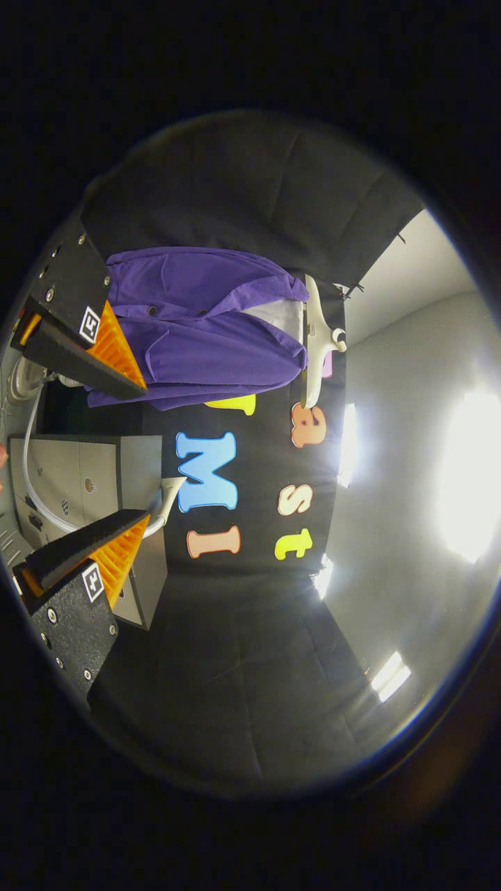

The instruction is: Iron the clothes twice with a garment steamer, once on the left side and once on the right side.

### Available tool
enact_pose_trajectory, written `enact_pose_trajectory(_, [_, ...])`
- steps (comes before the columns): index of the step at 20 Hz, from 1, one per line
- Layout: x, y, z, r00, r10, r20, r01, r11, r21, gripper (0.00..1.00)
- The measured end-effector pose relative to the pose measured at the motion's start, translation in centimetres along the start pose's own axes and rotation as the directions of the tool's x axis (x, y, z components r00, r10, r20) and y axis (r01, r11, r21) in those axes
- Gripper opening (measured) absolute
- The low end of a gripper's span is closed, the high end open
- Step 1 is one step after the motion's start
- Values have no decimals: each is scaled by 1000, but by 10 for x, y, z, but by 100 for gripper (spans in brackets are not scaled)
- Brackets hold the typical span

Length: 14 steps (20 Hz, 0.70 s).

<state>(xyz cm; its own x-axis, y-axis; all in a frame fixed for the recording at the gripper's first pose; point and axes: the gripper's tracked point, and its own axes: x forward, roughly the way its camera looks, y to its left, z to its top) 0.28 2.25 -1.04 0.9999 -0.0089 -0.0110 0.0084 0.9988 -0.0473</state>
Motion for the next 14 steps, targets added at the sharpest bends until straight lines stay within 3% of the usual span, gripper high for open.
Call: enact_pose_trajectory(14, [-11, -5, 6, 1000, -2, 5, 2, 1000, 11, 97])
